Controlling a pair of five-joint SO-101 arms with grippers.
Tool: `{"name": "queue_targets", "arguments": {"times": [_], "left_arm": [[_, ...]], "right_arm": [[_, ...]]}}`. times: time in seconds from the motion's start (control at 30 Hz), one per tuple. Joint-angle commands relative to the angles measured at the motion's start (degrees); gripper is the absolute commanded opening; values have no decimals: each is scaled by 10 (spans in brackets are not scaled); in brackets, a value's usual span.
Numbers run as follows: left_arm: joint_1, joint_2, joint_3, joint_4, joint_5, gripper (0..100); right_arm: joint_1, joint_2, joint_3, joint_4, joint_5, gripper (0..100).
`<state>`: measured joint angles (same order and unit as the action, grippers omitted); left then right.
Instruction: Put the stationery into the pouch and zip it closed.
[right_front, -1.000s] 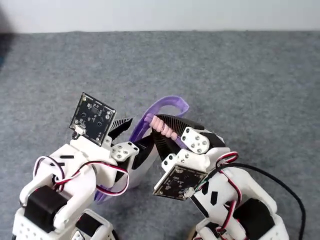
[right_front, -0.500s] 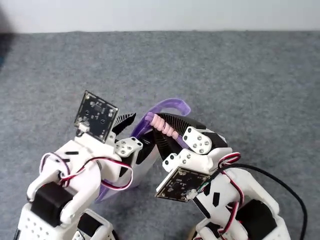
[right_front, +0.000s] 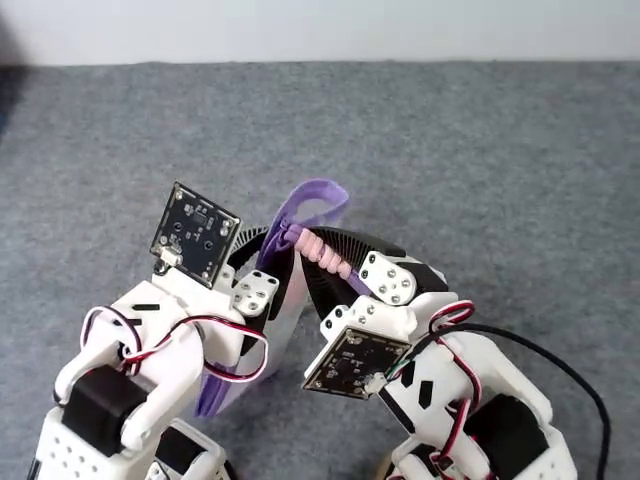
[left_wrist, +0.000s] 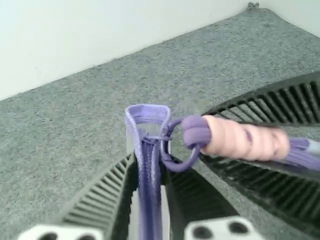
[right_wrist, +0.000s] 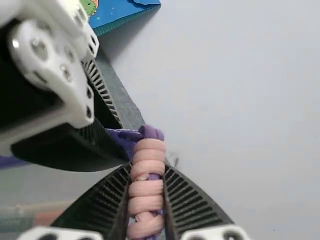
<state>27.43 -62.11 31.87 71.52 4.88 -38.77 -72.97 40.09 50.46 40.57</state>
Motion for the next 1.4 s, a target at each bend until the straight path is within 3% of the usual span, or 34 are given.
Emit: {"name": "queue_targets", "arguments": {"times": [0.0,0.53,0.83,1.13,1.37], "left_arm": [[3,-6,-10,-16,4,14],[0,-7,-90,59,8,12],[1,-7,-138,105,27,11],[2,-7,-197,155,28,11],[2,-7,-208,172,28,11]], "right_arm": [[-2,-6,-29,-7,4,7],[175,19,18,-41,-54,7],[222,25,100,-101,-84,7],[225,24,153,-165,-82,7],[253,20,165,-168,-85,7]]}}
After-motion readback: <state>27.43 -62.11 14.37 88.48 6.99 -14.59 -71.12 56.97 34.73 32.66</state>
